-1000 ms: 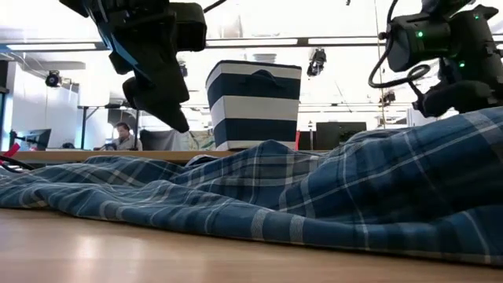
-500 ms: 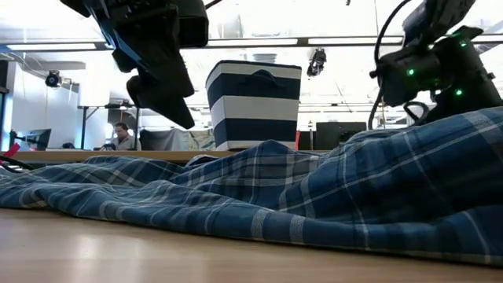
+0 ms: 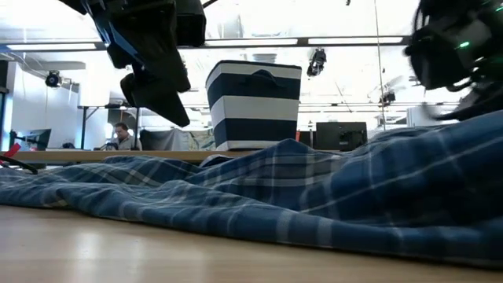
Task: Fold Laundry from Bin
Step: Fold the blue patterned long sleeve
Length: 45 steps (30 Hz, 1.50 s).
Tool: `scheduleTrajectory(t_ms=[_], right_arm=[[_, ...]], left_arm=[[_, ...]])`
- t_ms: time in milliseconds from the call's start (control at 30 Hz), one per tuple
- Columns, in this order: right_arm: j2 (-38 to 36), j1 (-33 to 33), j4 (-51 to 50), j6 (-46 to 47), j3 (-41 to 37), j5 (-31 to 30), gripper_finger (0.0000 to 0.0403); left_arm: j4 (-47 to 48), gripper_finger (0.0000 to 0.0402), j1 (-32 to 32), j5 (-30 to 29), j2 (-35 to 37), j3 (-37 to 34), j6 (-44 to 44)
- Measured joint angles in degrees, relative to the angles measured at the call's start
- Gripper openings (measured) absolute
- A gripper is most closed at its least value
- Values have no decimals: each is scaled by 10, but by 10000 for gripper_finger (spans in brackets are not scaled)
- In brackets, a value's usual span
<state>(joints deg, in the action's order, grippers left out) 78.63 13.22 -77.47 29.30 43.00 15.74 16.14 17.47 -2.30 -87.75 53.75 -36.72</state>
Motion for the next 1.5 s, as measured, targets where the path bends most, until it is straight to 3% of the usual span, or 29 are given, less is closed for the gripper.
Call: scheduleTrajectory(t_ms=[167, 400, 467, 533, 600, 633, 800, 1000, 1267, 1400, 1500], right_arm=[[2, 45, -20, -63, 4, 38, 54], [-71, 64, -13, -88, 79, 21, 148], [-101, 63, 14, -95, 89, -24, 160], [-122, 49, 40, -90, 84, -134, 164], [-131, 16, 74, -89, 61, -212, 160], [-130, -6, 95, -92, 46, -219, 154], [-105, -103, 221, -92, -10, -198, 95], [-76, -142, 360, -132, -12, -177, 16], [-9, -139, 468, -168, -12, -153, 9], [12, -138, 474, -169, -12, -148, 9], [14, -137, 464, -158, -12, -85, 9]], left_arm=[[6, 284, 2, 3, 10, 0, -22], [6, 284, 12, 2, 10, 0, -104], [6, 284, 13, 1, 10, 0, -129], [6, 284, 13, -5, 10, 0, -156], [6, 284, 13, -21, 10, 0, -184], [6, 284, 13, -29, 9, 0, -197], [5, 284, 14, -53, 9, 0, -243], [2, 284, 14, -68, 9, -3, -253], [-3, 284, 14, -83, -25, -24, -264], [-15, 284, 15, -84, -54, -24, -260], [-15, 284, 15, -84, -74, -28, -263]])
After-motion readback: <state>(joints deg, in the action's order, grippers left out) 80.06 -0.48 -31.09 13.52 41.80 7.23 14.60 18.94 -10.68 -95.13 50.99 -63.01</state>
